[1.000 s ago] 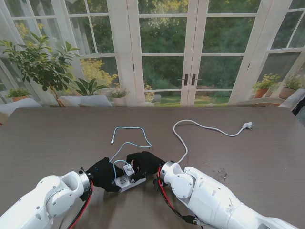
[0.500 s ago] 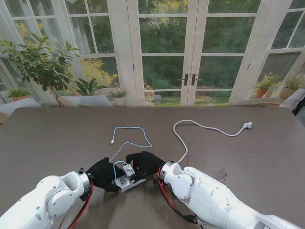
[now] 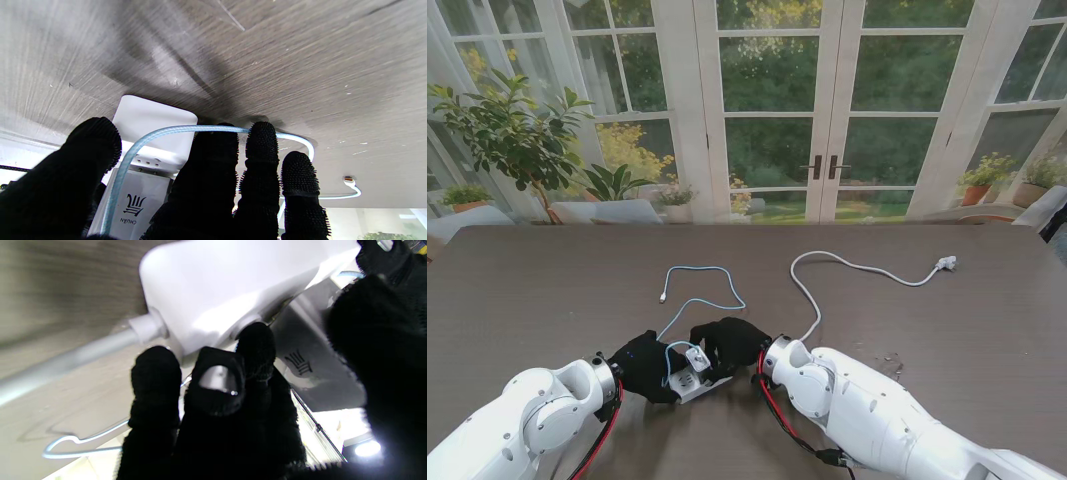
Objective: Set up the charging station
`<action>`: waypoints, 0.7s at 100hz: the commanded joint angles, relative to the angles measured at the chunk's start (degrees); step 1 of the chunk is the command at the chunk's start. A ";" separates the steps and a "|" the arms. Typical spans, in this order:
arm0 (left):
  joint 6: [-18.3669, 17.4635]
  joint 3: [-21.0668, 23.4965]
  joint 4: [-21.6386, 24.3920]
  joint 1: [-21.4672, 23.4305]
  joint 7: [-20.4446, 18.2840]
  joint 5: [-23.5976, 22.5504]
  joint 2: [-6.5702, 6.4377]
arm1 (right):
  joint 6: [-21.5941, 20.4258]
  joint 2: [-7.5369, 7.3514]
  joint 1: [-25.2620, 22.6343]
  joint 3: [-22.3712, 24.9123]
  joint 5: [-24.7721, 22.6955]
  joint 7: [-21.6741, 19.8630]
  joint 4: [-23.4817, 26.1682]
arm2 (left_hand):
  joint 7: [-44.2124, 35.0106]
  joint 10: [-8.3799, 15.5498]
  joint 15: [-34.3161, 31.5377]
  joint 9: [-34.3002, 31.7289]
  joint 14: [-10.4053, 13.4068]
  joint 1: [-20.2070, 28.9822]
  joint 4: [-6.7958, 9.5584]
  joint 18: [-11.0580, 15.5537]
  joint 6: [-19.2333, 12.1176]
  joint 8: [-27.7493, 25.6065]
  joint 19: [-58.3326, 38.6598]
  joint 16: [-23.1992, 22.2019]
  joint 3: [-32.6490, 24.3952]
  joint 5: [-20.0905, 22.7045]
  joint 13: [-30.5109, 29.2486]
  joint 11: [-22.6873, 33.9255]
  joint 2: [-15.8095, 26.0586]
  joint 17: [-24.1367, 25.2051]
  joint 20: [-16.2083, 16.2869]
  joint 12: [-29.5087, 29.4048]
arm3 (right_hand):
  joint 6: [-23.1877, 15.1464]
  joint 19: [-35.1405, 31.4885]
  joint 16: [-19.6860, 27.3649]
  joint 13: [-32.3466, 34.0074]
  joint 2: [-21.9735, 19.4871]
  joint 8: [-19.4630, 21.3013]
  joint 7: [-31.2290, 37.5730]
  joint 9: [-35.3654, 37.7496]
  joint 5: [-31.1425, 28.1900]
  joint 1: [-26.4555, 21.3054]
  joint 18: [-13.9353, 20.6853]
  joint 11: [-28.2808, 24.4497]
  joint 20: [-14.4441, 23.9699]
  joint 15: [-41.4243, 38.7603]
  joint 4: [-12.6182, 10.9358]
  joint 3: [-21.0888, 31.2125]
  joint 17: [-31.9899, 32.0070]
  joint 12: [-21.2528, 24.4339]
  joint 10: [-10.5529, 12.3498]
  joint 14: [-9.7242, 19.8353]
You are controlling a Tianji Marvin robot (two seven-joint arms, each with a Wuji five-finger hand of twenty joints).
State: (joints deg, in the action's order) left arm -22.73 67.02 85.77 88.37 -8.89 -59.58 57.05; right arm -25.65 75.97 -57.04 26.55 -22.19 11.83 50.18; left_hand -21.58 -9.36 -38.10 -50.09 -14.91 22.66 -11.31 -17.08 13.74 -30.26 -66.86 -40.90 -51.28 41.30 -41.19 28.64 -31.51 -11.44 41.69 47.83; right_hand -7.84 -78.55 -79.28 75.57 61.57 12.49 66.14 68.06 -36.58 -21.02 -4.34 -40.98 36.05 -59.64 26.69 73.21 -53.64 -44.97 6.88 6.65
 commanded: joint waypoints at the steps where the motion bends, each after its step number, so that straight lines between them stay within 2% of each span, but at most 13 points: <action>1: -0.13 -0.80 -2.22 1.31 -2.41 -0.65 -0.23 | 0.55 -0.88 -1.18 -0.78 -0.71 -2.36 -0.85 | -1.79 2.18 0.18 -0.02 0.52 0.93 2.08 -0.55 -3.97 0.63 0.04 -0.18 -0.75 3.48 -0.32 0.22 -1.57 -0.08 0.88 -0.13 | -4.17 0.73 41.44 -0.28 -5.32 3.85 0.00 -4.19 -4.02 -0.76 -0.66 2.98 0.32 7.28 -4.36 7.02 1.31 4.35 -4.26 -6.51; 4: -0.13 -0.82 -2.23 1.30 -2.43 -0.64 -0.23 | 0.61 -1.00 -1.13 -0.81 -0.90 -2.46 -0.69 | -1.77 2.10 0.17 -0.08 0.43 0.91 2.07 -0.55 -3.97 0.65 0.04 -0.19 -0.77 3.44 -0.33 0.24 -1.60 -0.08 0.88 -0.12 | -1.90 1.16 41.70 -0.34 -6.07 5.87 -2.81 -5.77 -3.15 0.20 -0.99 2.47 0.23 9.19 -7.59 7.27 2.26 5.23 -4.17 -6.67; 5: -0.13 -0.82 -2.24 1.30 -2.43 -0.63 -0.23 | 0.64 -1.04 -1.12 -0.83 -1.00 -2.47 -0.64 | -1.74 2.07 0.18 -0.05 0.43 0.94 2.08 -0.55 -3.97 0.66 0.04 -0.19 -0.79 3.39 -0.32 0.22 -1.61 -0.08 0.89 -0.12 | -1.13 1.28 41.85 -0.33 -6.40 6.61 -3.66 -6.30 -2.90 0.71 -1.13 2.38 0.20 9.88 -9.11 7.47 2.54 5.54 -4.17 -6.70; 7: -0.15 -0.84 -2.26 1.28 -2.43 -0.61 -0.23 | 0.66 -1.14 -1.06 -0.87 -1.17 -2.55 -0.52 | -1.76 2.03 0.17 -0.08 0.45 0.94 2.07 -0.55 -4.08 0.65 0.05 -0.19 -0.80 3.42 -0.33 0.23 -1.66 -0.08 0.89 -0.12 | 0.48 1.71 41.91 -0.42 -7.16 11.03 -6.73 -7.72 -1.93 1.74 -1.69 2.15 0.21 11.44 -13.20 7.19 3.50 7.06 -4.16 -7.16; 10: -0.22 -0.87 -2.30 1.26 -2.42 -0.62 -0.24 | 0.71 -1.37 -0.97 -0.94 -1.26 -2.98 -0.22 | -1.77 2.13 0.16 -0.13 0.49 0.97 2.07 -0.55 -3.99 0.65 0.05 -0.20 -0.84 3.46 -0.36 0.25 -1.68 -0.08 0.89 -0.11 | 2.36 2.37 42.19 -1.56 -7.21 12.37 -9.52 -10.43 0.89 2.91 -2.94 2.79 0.27 13.20 -14.78 6.46 5.40 8.14 -4.51 -8.11; 24: -0.31 -0.93 -2.35 1.20 -2.44 -0.58 -0.25 | 1.71 -2.36 -0.94 -0.90 -2.05 -4.25 1.55 | -1.75 2.13 0.20 -0.18 0.46 0.96 2.05 -0.44 -4.03 0.67 0.04 -0.19 -0.90 3.33 -0.41 0.25 -1.83 -0.20 0.90 -0.09 | 8.65 5.87 42.06 -9.99 -6.47 11.77 -14.95 -21.89 11.02 6.61 -5.47 2.50 -0.08 17.14 -14.27 2.96 13.94 9.83 -5.36 -10.75; 41: -0.29 -0.97 -2.41 1.16 -2.31 -0.63 -0.24 | 3.09 -3.23 -1.46 0.05 -3.15 -4.26 3.84 | -1.83 2.24 0.16 -0.17 0.48 0.92 2.02 -0.53 -4.04 0.65 0.07 -0.22 -0.96 3.50 -0.48 0.24 -1.74 -0.20 0.91 -0.07 | 10.74 4.97 42.19 -13.18 -6.30 11.68 -16.73 -25.94 14.59 9.20 -5.10 1.27 0.37 15.06 -14.02 1.35 16.28 10.99 -5.53 -10.63; 59: -0.44 -1.15 -2.68 0.93 -2.18 -0.60 -0.25 | 4.53 -4.36 -1.84 1.09 -4.82 -4.52 6.56 | -1.76 2.24 0.19 -0.17 0.56 0.90 2.01 -0.42 -4.17 0.68 0.03 -0.21 -0.86 3.38 -0.47 0.23 -1.68 -0.30 0.94 -0.07 | 14.81 5.89 43.11 -18.82 -5.87 9.71 -21.73 -33.86 20.35 13.61 -5.72 1.98 0.35 14.52 -13.47 0.22 20.22 12.39 -7.42 -11.43; 70: -0.53 -1.36 -2.85 0.76 -2.19 -0.46 -0.25 | 5.64 -5.11 -2.56 2.46 -5.00 -5.20 8.79 | -1.79 2.30 0.17 -0.20 0.60 0.87 2.02 -0.40 -4.09 0.68 0.04 -0.22 -0.84 3.42 -0.54 0.23 -1.72 -0.29 0.94 -0.06 | 15.97 6.47 43.40 -21.68 -6.30 9.52 -22.53 -37.52 21.36 16.61 -6.31 1.68 0.54 14.04 -13.06 -0.31 21.91 12.75 -9.00 -11.95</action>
State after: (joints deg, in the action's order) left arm -23.13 66.63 85.42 87.88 -8.76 -59.58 56.93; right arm -20.49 71.63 -58.59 28.77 -27.17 8.05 58.13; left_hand -22.41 -9.51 -38.10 -50.09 -14.91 23.00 -11.32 -17.08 13.90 -30.79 -66.86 -40.90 -51.28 41.29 -41.68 28.64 -32.24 -11.57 41.74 47.82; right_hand 7.26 -73.25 -79.24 55.68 55.35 22.68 47.61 33.28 -17.27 -7.73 -9.27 -39.06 36.02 -46.79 13.68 73.59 -32.85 -32.66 -1.31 -1.79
